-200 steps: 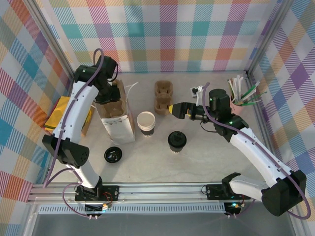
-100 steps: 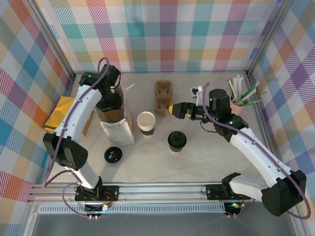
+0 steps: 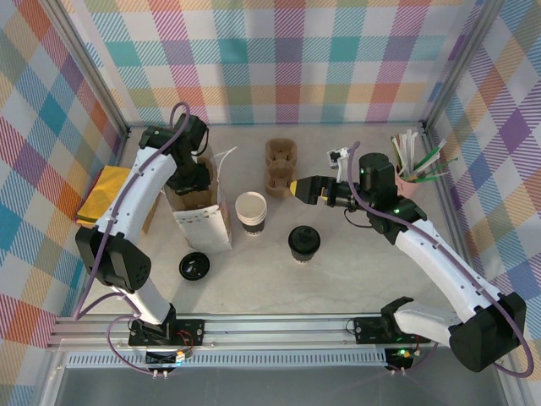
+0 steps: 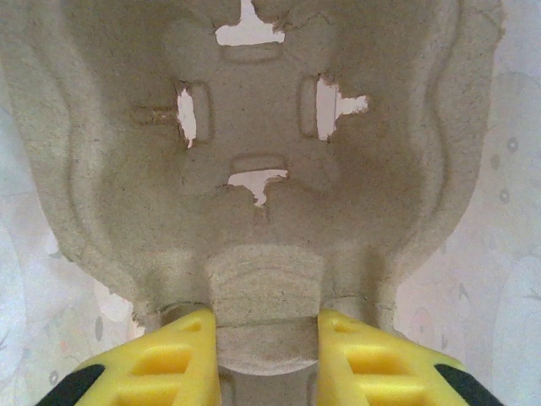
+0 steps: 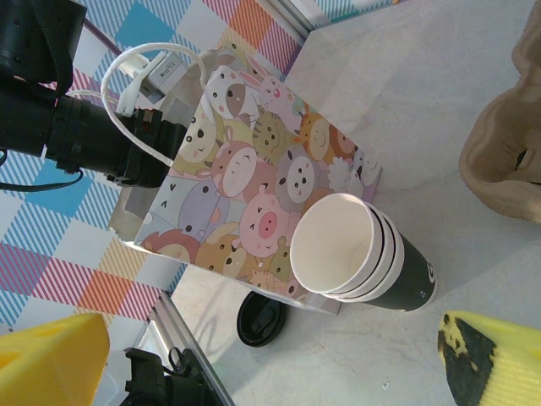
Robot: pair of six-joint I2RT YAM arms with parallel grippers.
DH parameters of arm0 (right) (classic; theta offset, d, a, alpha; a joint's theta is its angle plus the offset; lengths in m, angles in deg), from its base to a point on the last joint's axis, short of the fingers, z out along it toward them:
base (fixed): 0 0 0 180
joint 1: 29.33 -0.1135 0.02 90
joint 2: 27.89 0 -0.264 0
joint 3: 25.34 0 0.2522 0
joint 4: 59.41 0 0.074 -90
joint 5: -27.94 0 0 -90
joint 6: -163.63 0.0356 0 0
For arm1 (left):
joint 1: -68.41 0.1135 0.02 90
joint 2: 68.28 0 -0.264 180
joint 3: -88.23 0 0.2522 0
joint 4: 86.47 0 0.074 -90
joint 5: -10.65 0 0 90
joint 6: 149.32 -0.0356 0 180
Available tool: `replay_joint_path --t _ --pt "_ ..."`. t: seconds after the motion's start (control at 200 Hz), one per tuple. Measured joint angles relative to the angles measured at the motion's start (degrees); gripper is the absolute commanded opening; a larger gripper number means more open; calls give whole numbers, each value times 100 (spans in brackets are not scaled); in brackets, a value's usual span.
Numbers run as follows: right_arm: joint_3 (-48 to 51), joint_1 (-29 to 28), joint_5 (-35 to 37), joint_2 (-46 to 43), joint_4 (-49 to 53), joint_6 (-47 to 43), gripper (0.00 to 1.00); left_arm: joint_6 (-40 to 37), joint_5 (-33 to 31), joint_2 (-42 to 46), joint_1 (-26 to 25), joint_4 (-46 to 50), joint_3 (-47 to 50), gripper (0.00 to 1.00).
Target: Pack the takeout coffee
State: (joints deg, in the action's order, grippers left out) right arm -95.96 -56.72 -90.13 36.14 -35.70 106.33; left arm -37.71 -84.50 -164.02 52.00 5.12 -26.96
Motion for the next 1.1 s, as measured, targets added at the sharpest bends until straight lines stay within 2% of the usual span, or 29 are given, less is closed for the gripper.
replay_joint_path --t 0.24,1.1 --pt "-2 0 46 -2 4 -4 99 -2 2 -118 2 -33 20 27" --pt "0 0 68 -4 26 -22 99 0 15 -332 2 -590 986 27"
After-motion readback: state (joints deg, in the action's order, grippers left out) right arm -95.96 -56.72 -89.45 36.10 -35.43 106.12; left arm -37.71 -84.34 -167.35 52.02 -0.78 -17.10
